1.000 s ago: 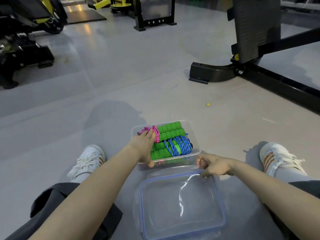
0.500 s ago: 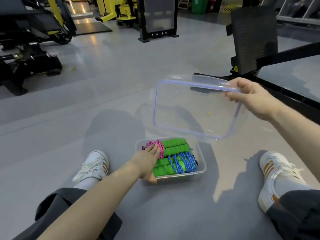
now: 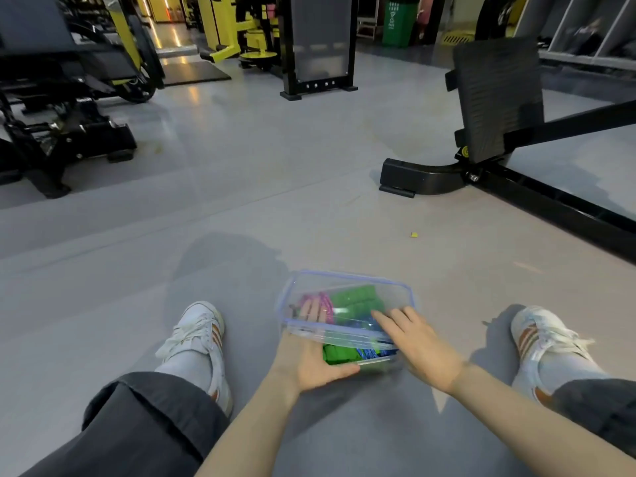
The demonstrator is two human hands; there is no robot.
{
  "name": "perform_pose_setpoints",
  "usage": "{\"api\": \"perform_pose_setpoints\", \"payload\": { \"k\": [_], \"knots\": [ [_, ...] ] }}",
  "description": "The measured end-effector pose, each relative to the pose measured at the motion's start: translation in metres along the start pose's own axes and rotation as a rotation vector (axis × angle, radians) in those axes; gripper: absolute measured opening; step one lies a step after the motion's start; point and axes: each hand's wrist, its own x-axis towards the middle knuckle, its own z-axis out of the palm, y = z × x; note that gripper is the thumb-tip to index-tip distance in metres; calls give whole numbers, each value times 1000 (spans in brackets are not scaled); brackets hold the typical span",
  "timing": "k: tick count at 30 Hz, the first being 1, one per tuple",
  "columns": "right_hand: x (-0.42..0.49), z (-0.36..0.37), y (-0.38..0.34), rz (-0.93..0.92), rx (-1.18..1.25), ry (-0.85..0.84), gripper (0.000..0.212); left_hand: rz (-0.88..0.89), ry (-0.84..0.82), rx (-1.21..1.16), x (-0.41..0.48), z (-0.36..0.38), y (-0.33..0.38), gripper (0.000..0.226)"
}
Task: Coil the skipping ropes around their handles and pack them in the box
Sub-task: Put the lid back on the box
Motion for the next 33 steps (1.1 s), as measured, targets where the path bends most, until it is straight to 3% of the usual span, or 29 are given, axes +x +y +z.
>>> {"api": "perform_pose_setpoints", "payload": {
  "k": [3,5,7,9,10,14,16,19,21,23,25,27,31,33],
  "knots": [
    [0,1,6,-9,-54,62,92,-63,158,-190,-20,4,-9,104],
    [-1,3,6,-15,-49,86,94,-123,404,-262,-37,8,-24,52],
    [-3,6,4,-25,-37,89,98,-403,576,-378,-45,2,-41,33],
    [-6,12,1,-27,-25,93,99,-714,549,-563,-39,-16,-46,37],
    [-7,14,1,-30,-20,91,97,-788,523,-648,-32,-22,-49,37],
    [-14,22,3,-90,-19,82,68,-711,333,-716,1,-29,-32,60],
    [-21,21,7,-134,-30,24,65,-774,208,-744,18,-18,-27,72],
    [-25,15,11,-143,54,-71,59,-856,154,-852,31,0,-30,61],
    [-17,11,8,34,266,-39,41,-873,202,-990,31,8,-32,56],
    [1,13,4,398,419,86,36,-917,241,-1055,25,10,-31,56],
    [20,15,3,823,519,97,43,-949,300,-1091,18,8,-29,56],
    [33,16,3,1117,747,-58,61,-963,360,-1142,10,10,-28,55],
    [39,18,0,1079,769,-119,57,-988,395,-1155,-5,16,-19,58],
    [38,17,-3,1052,746,-138,57,-947,385,-982,-7,15,-14,66]
  ]
}}
